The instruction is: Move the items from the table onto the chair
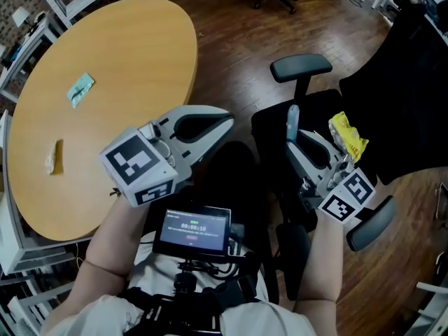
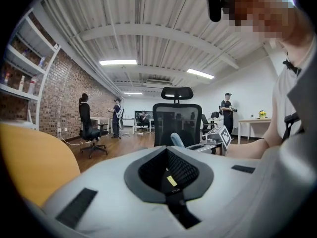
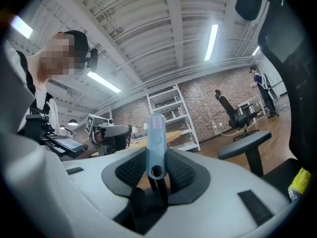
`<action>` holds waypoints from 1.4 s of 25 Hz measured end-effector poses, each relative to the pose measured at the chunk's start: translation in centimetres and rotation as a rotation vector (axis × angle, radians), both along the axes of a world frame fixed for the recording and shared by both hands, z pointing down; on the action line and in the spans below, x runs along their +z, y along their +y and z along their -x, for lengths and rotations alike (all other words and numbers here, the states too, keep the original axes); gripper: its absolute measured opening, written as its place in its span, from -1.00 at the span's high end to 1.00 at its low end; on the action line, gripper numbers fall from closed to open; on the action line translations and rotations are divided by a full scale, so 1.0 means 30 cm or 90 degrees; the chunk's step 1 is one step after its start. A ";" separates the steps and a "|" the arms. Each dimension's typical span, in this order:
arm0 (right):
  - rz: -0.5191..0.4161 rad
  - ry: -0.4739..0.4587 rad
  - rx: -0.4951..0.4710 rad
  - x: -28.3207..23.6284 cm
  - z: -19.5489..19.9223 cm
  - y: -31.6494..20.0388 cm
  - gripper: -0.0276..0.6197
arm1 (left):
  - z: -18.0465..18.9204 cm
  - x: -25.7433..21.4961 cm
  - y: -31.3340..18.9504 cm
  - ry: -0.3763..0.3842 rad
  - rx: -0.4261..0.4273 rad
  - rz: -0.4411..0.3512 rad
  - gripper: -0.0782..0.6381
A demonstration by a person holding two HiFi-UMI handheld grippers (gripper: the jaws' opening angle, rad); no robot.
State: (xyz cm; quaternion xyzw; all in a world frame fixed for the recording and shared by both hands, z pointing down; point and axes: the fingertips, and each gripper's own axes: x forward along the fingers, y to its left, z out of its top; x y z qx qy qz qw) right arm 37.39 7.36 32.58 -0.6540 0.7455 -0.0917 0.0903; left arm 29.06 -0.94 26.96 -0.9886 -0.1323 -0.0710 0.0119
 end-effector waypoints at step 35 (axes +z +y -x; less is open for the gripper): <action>0.529 0.077 0.301 0.794 -0.519 0.372 0.49 | -0.085 0.089 0.162 -0.036 0.111 0.037 0.75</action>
